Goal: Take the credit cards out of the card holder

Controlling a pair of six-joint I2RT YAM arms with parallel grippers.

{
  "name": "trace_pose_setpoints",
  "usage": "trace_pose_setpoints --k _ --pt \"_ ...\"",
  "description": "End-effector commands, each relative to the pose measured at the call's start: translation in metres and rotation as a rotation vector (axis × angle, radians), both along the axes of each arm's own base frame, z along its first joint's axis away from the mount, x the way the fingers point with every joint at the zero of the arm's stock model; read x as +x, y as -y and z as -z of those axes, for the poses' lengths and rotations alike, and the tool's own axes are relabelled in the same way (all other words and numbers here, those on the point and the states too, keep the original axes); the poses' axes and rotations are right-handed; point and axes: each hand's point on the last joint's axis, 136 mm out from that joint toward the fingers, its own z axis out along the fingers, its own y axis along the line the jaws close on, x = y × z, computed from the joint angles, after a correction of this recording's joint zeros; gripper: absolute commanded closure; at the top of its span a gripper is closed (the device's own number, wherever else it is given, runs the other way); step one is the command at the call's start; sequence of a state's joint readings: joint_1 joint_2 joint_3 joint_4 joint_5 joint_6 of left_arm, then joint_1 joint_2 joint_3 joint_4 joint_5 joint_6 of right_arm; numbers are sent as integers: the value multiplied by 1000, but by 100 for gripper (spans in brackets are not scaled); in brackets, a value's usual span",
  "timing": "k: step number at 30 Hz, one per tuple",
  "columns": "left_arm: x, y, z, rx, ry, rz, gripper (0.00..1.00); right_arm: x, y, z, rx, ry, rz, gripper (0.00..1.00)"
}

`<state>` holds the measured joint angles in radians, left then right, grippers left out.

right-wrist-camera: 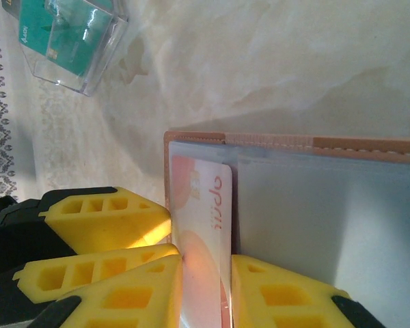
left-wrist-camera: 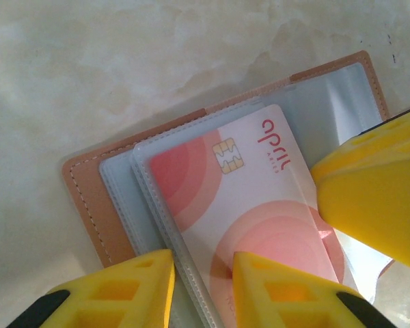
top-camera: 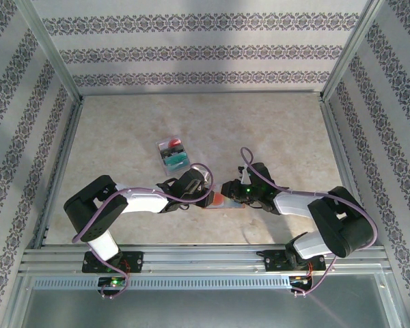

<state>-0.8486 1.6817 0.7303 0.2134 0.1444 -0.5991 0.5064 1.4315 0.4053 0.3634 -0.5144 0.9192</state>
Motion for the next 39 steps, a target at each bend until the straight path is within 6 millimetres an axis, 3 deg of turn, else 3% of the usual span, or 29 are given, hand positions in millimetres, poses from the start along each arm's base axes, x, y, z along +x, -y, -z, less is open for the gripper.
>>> trace_pose_setpoints --k 1,13,22,28,39 --pt "-8 -15 22 49 -64 -23 70 -1 -7 -6 34 13 -18 74" --pt "-8 -13 22 43 -70 -24 70 -1 -12 2 56 -6 -33 75" --pt "-7 -15 24 55 -78 -37 71 4 -10 -12 136 18 -33 88" --pt "-6 -20 28 89 -91 -59 71 6 1 -14 143 23 -6 96" --pt "-6 -25 30 105 -96 -72 75 4 21 -4 129 2 34 97"
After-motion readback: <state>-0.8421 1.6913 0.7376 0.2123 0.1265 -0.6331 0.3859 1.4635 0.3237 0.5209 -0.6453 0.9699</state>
